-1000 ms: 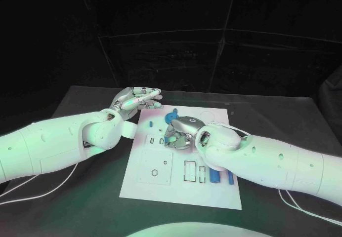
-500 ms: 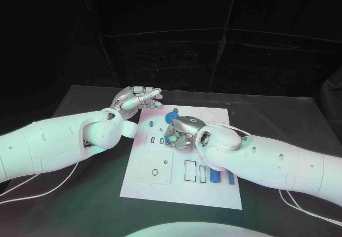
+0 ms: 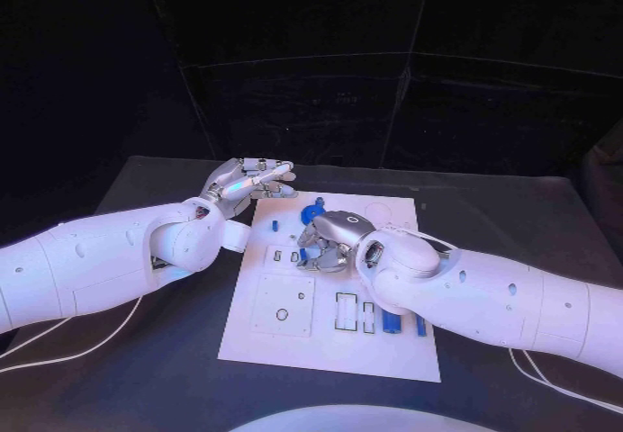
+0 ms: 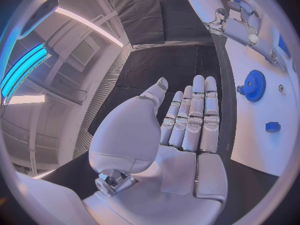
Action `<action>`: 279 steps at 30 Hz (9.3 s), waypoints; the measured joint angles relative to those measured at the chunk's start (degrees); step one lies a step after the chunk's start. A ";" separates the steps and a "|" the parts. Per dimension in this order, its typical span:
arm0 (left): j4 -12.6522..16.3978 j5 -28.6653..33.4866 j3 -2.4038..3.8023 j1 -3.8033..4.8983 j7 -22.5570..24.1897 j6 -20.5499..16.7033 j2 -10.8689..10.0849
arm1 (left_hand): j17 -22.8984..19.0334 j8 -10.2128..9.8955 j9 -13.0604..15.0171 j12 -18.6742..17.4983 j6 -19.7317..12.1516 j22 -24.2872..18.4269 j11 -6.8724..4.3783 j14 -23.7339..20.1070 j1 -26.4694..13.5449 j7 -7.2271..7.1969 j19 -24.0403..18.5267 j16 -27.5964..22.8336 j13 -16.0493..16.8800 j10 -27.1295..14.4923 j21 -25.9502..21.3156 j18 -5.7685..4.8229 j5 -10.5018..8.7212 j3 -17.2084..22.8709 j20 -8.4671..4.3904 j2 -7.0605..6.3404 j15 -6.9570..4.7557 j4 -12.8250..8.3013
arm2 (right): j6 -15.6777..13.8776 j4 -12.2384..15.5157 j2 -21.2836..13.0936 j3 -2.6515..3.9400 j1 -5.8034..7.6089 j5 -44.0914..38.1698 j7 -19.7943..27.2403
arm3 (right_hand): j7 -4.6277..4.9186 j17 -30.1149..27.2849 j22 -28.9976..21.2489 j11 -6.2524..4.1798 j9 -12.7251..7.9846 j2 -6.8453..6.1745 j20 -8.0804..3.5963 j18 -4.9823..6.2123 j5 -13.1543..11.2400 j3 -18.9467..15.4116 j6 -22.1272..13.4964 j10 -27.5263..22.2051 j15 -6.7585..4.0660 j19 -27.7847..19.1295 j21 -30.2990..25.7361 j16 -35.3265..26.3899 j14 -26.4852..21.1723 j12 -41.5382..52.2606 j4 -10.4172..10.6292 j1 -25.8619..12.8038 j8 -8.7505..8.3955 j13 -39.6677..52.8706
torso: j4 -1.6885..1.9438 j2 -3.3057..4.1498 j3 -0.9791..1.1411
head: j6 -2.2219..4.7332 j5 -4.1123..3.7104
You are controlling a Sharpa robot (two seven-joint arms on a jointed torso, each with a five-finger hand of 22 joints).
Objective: Assemble the parts on the task board
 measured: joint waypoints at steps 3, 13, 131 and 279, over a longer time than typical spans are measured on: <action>-0.04 0.00 0.00 0.00 0.00 0.01 0.01 | 0.16 0.00 0.00 0.00 0.00 0.00 0.00 0.00 0.00 0.00 0.05 0.01 0.00 0.00 0.00 0.00 0.00 0.23 -0.05 0.00 0.00 -0.23 | -1.73 1.04 -0.87 0.00 -0.07 0.01 0.64 | 0.37 0.00 -0.07 0.31 0.00 -0.25 0.07 0.00 0.69 -2.68 -1.11 -0.31 0.18 -0.08 0.00 -0.27 -0.17 -0.26 0.99 -0.20 0.00 -0.34 | 0.00 0.00 0.02 | 0.04 0.03; -0.04 -1.08 0.00 -0.01 -1.67 -0.32 -0.61 | 10.42 2.48 0.97 4.28 5.95 3.78 -4.79 15.58 -2.63 -4.04 13.94 14.55 1.74 9.61 7.51 0.00 0.00 0.27 -5.07 0.38 -5.41 -0.59 | -4.59 8.53 -11.83 0.59 1.72 7.18 9.29 | 0.59 -0.01 -1.65 0.52 0.06 0.78 0.72 0.00 1.21 -6.04 -1.85 -1.54 0.59 -0.72 -1.15 -1.29 -0.18 -1.33 2.00 2.45 0.00 -1.60 | -0.07 -0.28 0.08 | 0.32 0.30; -9.42 -54.52 -6.08 9.39 -59.99 26.19 17.42 | 61.61 29.76 27.22 55.08 -1.24 67.11 -10.65 17.09 -10.01 -10.03 22.80 77.03 48.94 10.84 66.47 -6.18 0.17 -23.55 -10.93 7.84 -10.55 9.96 | 4.46 4.91 -22.72 1.14 8.49 31.16 11.47 | -0.39 -1.63 -5.21 0.00 0.46 3.71 0.05 0.00 3.51 -6.26 -0.15 -1.63 0.59 -1.93 -2.92 -4.16 -0.18 -1.48 1.61 5.05 1.57 -2.54 | -0.18 -3.79 1.29 | -3.76 1.47; -1.88 -60.50 -5.90 5.83 -58.41 13.20 10.21 | 61.60 32.43 33.45 56.71 -1.08 70.14 -11.99 17.08 -21.76 -11.32 22.80 77.03 51.34 15.09 67.79 -6.17 12.29 28.66 -11.34 -2.54 -11.37 -0.93 | 6.09 3.15 -21.35 1.12 8.47 31.23 11.86 | -0.39 -1.96 -5.59 -0.12 0.45 4.12 0.05 0.00 4.89 -6.71 -0.15 -1.75 0.37 -1.93 -3.37 -4.40 0.04 -1.64 1.75 5.00 1.79 -2.92 | -0.20 -3.70 1.34 | -4.75 1.80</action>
